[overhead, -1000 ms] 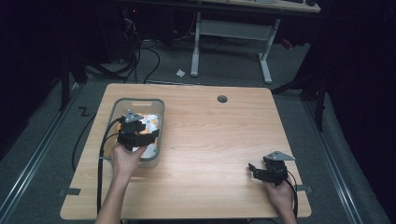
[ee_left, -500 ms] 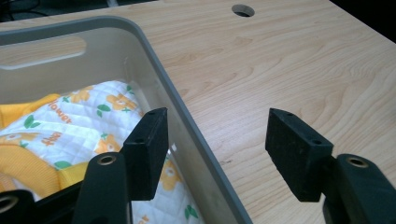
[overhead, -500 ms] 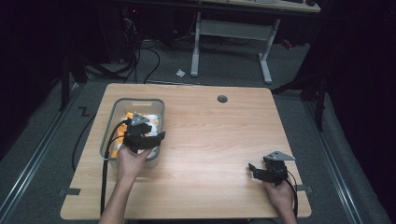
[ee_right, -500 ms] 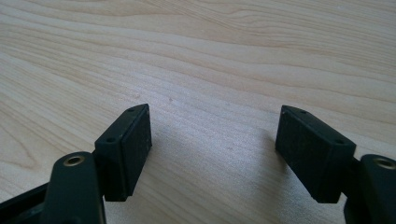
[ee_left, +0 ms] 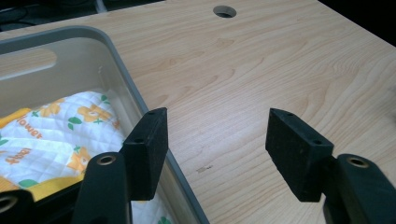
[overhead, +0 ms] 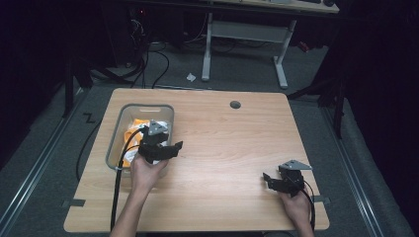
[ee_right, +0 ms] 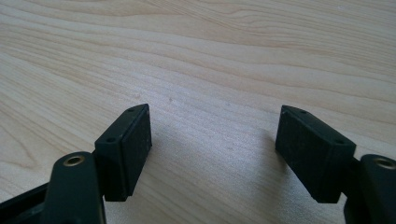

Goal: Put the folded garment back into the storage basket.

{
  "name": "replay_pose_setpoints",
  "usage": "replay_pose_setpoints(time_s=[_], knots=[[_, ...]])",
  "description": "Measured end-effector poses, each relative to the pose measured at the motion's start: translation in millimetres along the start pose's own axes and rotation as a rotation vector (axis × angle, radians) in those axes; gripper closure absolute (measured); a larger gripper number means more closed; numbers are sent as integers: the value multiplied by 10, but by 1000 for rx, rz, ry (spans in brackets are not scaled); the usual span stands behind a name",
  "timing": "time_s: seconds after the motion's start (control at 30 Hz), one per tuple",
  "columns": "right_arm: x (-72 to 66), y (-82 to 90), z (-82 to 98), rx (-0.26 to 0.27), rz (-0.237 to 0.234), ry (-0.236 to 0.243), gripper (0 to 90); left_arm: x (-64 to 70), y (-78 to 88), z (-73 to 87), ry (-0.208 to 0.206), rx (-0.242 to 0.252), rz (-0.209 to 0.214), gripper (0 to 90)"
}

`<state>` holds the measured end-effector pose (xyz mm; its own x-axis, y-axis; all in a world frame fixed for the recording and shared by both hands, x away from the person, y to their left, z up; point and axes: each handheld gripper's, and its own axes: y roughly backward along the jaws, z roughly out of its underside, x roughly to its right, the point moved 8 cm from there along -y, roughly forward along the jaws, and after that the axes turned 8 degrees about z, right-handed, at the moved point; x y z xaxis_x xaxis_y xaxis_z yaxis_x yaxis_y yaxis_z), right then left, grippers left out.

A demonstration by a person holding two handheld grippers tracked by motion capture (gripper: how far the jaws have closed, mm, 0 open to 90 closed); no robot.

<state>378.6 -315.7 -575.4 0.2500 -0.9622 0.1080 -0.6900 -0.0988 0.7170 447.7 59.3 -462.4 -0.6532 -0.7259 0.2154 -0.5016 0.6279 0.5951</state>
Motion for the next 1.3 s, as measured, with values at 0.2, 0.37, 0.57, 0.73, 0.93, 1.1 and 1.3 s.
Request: replay_pose_setpoints(time_s=[0.2, 0.37, 0.57, 0.73, 0.93, 1.1, 1.3], knots=[[-1, 0, 0, 0, 0, 0, 272, 73, -27, -11, -6, 7, 21, 396], [-2, 1, 0, -1, 0, -1, 272, 149, -84, 1, -6, 13, 43, 396], [-1, 0, 0, 0, 0, 0, 272, 238, -167, 20, -9, 0, 65, 394], [-1, 1, 1, -1, -1, 0, 272, 319, -234, 32, -20, -13, 80, 390], [-1, 1, 1, -1, -1, 1, 272, 383, -292, 30, -25, -12, 98, 389], [-2, 1, 0, -1, 0, -1, 272, 439, -316, 11, -19, -4, 121, 389], [-2, 2, 1, -1, 0, -1, 272, 497, -349, -8, -25, 9, 134, 389]])
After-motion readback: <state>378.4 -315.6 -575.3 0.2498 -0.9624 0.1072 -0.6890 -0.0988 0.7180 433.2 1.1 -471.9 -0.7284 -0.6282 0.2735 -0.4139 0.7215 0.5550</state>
